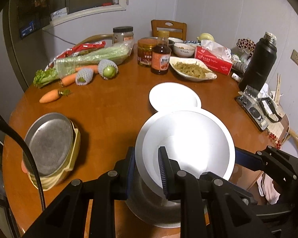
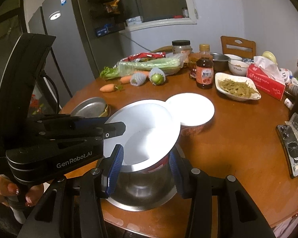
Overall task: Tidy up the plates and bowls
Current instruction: 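Lower the white bowl into the steel bowl with the left tool and release, then move the left tool to the second white bowl on the noodle cup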
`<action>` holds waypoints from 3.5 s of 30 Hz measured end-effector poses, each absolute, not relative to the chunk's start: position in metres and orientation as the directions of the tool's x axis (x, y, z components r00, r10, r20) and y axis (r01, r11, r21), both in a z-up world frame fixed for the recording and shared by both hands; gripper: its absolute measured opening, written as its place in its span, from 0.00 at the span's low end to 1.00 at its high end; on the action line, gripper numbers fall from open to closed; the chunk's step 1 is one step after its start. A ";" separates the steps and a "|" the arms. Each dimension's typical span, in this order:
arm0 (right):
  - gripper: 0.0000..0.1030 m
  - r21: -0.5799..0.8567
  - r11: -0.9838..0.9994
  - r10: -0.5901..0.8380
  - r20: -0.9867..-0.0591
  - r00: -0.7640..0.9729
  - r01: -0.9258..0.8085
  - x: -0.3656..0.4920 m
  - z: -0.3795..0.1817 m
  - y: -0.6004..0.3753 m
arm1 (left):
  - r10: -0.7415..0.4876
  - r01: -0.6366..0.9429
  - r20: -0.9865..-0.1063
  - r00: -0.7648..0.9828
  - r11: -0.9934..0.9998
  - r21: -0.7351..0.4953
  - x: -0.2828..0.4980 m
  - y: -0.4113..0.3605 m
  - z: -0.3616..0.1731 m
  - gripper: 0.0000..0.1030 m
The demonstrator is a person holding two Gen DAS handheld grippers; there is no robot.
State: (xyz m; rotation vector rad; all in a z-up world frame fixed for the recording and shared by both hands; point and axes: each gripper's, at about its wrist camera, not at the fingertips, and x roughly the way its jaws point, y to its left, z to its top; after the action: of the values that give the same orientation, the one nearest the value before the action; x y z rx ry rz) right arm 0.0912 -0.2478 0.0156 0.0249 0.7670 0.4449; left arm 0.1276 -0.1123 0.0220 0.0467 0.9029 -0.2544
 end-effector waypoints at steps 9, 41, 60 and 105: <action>0.47 0.188 0.907 0.391 -0.704 0.593 -0.376 0.092 -0.007 -0.245 | -0.199 0.236 -0.807 0.556 0.969 -0.077 0.125 -0.111 0.000 0.23; 0.48 0.187 0.912 0.372 -0.754 0.542 -0.365 0.101 -0.031 -0.241 | -0.228 0.248 -0.823 0.521 0.962 -0.110 0.129 -0.107 -0.021 0.23; 0.48 0.179 0.924 0.355 -0.734 0.579 -0.339 0.100 -0.023 -0.252 | -0.227 0.242 -0.807 0.545 0.964 -0.108 0.126 -0.103 -0.013 0.23; 0.50 0.184 0.930 0.350 -0.706 0.616 -0.318 0.134 0.003 -0.265 | -0.214 0.219 -0.771 0.599 0.971 -0.100 0.155 -0.103 0.026 0.30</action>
State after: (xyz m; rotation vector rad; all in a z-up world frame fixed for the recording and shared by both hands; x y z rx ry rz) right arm 0.1339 -0.2646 0.0026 0.0417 0.8213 0.3847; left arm 0.1549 -0.1033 0.0257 0.0054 0.8935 -0.2510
